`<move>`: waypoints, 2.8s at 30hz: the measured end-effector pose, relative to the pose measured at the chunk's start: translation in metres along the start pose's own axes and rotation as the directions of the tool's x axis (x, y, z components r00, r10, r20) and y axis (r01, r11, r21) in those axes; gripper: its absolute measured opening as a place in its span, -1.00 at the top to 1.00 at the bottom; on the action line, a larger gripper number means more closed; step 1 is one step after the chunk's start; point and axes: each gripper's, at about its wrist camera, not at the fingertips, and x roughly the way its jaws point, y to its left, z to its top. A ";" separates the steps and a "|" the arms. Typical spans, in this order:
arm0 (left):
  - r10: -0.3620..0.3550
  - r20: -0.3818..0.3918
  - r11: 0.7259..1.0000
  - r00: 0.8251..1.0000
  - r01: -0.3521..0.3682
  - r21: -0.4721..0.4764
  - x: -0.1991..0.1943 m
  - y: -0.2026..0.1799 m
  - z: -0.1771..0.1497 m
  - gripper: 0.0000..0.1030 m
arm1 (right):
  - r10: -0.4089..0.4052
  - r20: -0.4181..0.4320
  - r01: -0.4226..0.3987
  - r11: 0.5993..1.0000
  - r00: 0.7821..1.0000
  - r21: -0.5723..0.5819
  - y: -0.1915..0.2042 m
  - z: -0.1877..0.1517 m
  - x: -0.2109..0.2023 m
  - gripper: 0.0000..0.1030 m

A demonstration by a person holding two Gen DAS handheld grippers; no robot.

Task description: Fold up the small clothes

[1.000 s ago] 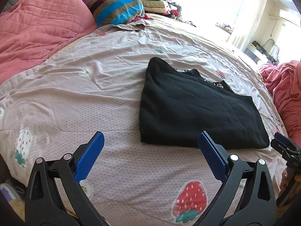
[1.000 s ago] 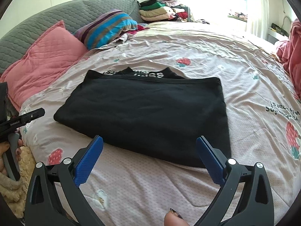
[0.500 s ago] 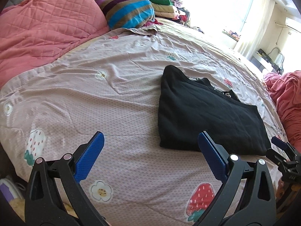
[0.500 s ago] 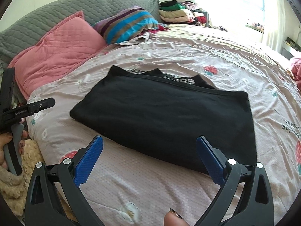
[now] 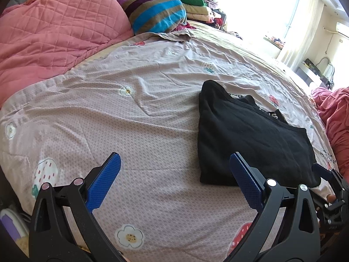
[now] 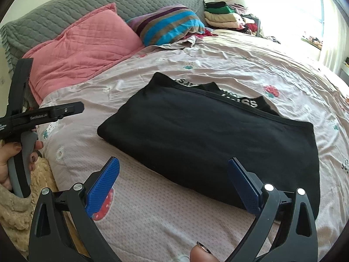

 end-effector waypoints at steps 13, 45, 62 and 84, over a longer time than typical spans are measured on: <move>0.037 -0.047 0.999 0.998 -0.035 0.036 0.032 0.001 0.015 -0.82 | 0.010 -0.019 -0.011 0.997 1.000 -0.082 0.027 0.009 0.029 -0.91; 0.086 -0.134 0.989 0.987 -0.069 0.132 0.108 -0.024 0.053 -0.81 | -0.181 -0.005 0.162 0.889 0.983 -0.427 0.089 0.011 0.112 -0.91; 0.047 -0.162 0.994 0.986 -0.031 0.100 0.122 -0.025 0.061 -0.81 | -0.276 0.108 0.295 0.851 0.955 -0.435 0.086 0.028 0.136 -0.89; -0.251 -0.250 0.967 0.935 0.228 -0.118 0.149 -0.049 0.076 -0.81 | -0.162 0.234 0.230 0.924 0.959 -0.304 0.058 0.022 0.073 0.72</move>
